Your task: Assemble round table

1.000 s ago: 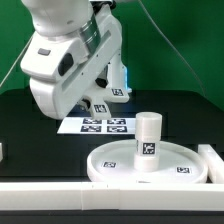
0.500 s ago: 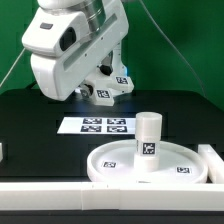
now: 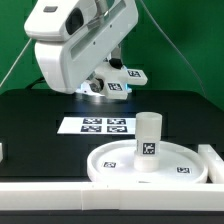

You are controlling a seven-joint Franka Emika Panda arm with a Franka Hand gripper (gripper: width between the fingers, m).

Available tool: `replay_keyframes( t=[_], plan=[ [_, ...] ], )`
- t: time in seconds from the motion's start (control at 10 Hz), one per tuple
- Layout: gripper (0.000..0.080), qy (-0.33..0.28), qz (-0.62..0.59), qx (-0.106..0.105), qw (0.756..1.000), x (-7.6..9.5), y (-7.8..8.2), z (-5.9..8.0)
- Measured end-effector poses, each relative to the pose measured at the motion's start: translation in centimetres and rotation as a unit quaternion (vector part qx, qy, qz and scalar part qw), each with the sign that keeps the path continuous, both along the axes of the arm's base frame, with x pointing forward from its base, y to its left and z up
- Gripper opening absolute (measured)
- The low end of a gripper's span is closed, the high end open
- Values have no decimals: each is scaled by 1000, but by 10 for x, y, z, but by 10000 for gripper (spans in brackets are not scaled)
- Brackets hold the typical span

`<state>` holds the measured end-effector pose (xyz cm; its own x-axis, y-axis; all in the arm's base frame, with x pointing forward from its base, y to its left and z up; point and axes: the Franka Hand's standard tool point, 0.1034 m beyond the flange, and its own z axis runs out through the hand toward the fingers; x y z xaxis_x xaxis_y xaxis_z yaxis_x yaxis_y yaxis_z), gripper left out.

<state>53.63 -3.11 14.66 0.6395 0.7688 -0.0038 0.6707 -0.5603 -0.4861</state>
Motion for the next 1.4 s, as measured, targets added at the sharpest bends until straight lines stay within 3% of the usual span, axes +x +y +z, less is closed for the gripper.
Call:
replay_keyframes(
  t=[0.3,0.7,1.1,1.4],
  plan=[
    [459,2,-2,0,1000,0,1,-1],
    [459,-26,8,12,1000,38,33,8],
    [459,-23,7,11,1000,36,32,7],
    [459,-34,15,17,999,47,49,7]
  ],
)
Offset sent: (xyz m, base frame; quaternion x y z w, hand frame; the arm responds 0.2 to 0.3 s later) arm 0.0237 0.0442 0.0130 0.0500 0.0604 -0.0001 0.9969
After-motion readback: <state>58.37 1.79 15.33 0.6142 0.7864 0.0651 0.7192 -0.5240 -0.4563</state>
